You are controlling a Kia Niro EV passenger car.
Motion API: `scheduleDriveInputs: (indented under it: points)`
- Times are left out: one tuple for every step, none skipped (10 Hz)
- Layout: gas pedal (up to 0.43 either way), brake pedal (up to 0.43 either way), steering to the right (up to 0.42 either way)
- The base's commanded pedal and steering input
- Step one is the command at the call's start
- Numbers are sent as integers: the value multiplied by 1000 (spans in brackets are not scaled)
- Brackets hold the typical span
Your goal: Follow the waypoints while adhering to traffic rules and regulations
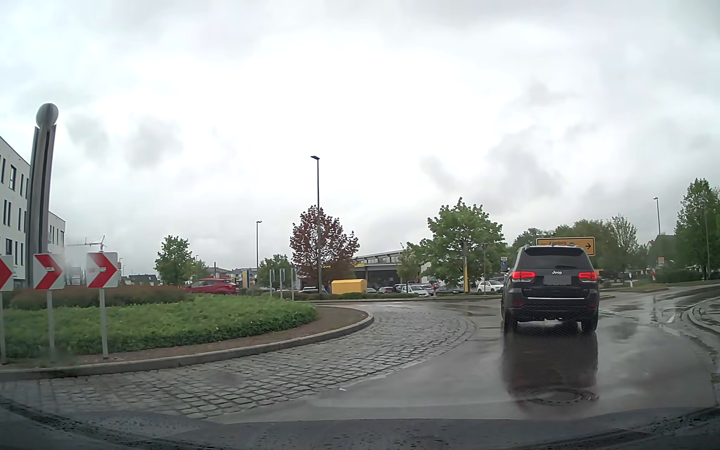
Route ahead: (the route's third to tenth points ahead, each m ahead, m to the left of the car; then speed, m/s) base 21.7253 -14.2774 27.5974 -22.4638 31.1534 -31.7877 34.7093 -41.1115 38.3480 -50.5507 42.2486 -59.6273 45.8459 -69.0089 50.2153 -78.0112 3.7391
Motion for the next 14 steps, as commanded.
scheduleDriveInputs:
  points:
    - [350, 0, 220]
    - [350, 0, 216]
    - [350, 0, 217]
    - [339, 0, 216]
    - [339, 0, 216]
    - [339, 0, 215]
    - [331, 0, 216]
    - [319, 0, 215]
    - [280, 0, 214]
    - [268, 0, 214]
    - [268, 0, 213]
    - [260, 0, 210]
    - [248, 0, 209]
    - [248, 0, 207]
